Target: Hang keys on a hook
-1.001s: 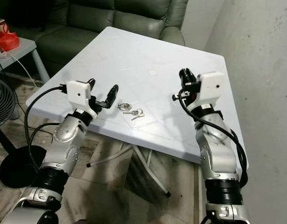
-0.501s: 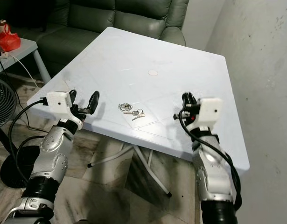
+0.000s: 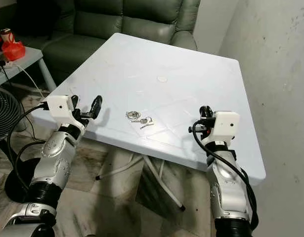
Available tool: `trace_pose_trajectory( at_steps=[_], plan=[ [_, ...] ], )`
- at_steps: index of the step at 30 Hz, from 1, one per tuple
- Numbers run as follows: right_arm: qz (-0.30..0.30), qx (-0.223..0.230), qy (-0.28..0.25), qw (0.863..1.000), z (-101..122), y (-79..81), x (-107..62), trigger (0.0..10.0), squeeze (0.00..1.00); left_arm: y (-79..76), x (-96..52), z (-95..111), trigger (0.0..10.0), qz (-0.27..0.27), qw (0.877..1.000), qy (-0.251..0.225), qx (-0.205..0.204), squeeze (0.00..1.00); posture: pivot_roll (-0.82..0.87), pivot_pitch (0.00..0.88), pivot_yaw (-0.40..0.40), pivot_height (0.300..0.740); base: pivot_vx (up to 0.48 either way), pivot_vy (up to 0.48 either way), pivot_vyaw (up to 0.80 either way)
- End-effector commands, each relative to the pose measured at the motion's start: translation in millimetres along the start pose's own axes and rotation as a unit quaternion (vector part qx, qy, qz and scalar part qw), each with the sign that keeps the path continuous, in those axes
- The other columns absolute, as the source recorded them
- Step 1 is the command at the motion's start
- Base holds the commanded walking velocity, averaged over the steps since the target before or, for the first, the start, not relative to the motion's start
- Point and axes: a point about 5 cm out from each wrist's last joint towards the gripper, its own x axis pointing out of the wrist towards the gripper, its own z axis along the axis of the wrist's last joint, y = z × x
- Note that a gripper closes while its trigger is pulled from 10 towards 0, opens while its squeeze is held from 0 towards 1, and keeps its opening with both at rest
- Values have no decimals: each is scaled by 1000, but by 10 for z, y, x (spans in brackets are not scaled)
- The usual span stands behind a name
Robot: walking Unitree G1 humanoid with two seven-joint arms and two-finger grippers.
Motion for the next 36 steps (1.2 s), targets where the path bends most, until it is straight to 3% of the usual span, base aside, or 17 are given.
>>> trace_pose_trajectory(
  at_steps=[1, 10, 36],
  plan=[
    [-11, -8, -8, 1000, 63, -53, 19, 10000, 0, -21, 34, 12, 10000, -3, 1000, 4, -3, 0, -12, 7, -62, 711, 0, 0, -594],
    [-13, -8, -2, 1000, 52, -59, 22, 10000, 0, -32, 55, -1, 10000, 2, 1000, 8, -11, 0, -13, 9, -65, 711, 0, 240, -758],
    [-9, -13, 5, 1000, 61, -60, 41, 10000, 0, 4, 69, 8, 10000, 20, 1000, 6, -15, 0, -7, 0, -82, 711, 0, 0, -771]
  ],
)
